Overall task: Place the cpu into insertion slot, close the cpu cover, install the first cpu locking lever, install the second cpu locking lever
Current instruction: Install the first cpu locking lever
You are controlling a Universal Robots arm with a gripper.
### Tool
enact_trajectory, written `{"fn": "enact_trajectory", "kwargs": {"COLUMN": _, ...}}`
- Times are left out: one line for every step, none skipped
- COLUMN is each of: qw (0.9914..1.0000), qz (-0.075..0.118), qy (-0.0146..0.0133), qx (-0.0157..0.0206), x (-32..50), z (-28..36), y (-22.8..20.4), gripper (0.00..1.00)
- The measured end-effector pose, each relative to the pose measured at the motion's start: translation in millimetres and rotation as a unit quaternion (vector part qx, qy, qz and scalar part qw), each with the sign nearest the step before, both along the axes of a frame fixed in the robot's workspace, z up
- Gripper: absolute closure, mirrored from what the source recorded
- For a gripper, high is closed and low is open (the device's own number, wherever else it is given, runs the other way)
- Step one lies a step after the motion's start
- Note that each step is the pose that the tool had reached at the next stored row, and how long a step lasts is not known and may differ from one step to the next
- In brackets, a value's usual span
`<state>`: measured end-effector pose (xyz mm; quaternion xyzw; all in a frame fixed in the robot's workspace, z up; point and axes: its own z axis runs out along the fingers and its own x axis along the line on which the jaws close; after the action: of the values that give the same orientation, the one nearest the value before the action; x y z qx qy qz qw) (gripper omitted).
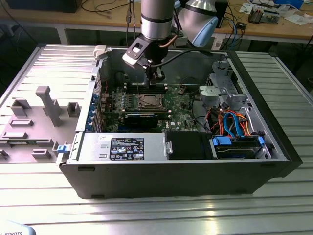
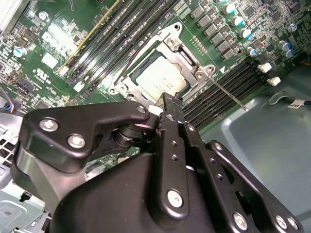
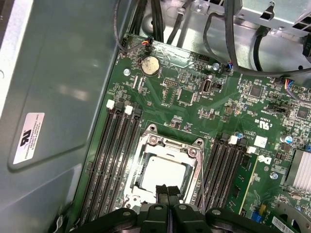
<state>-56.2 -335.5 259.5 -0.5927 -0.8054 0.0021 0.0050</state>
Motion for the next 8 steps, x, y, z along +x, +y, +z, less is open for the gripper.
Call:
{"fn": "enact_trajectory", "kwargs": {"qw": 0.99999, "qz": 0.005, "qy": 0.0000, "qx": 0.0000, "x": 0.0, "z": 0.0, "y": 0.0, "gripper": 0.89}}
{"fn": "enact_trajectory", "kwargs": {"qw": 0.99990, "qz": 0.014, "qy": 0.0000, "qx": 0.0000, "x": 0.0, "z": 0.0, "y": 0.0, "gripper": 0.89}}
{"fn": "enact_trajectory", "kwargs": {"qw": 0.99980, "qz": 0.020, "qy": 0.0000, "qx": 0.0000, "x": 0.0, "z": 0.0, "y": 0.0, "gripper": 0.89}}
{"fn": "enact_trajectory", "kwargs": {"qw": 0.99968, "qz": 0.025, "qy": 0.0000, "qx": 0.0000, "x": 0.0, "z": 0.0, "y": 0.0, "gripper": 0.89}}
{"fn": "enact_trajectory", "kwargs": {"qw": 0.99942, "qz": 0.034, "qy": 0.0000, "qx": 0.0000, "x": 0.0, "z": 0.0, "y": 0.0, "gripper": 0.89}}
{"fn": "enact_trajectory", "kwargs": {"qw": 0.99920, "qz": 0.040, "qy": 0.0000, "qx": 0.0000, "x": 0.0, "z": 0.0, "y": 0.0, "gripper": 0.89}}
{"fn": "enact_trajectory", "kwargs": {"qw": 0.99898, "qz": 0.045, "qy": 0.0000, "qx": 0.0000, "x": 0.0, "z": 0.0, "y": 0.0, "gripper": 0.89}}
{"fn": "enact_trajectory", "kwargs": {"qw": 0.99862, "qz": 0.053, "qy": 0.0000, "qx": 0.0000, "x": 0.0, "z": 0.0, "y": 0.0, "gripper": 0.89}}
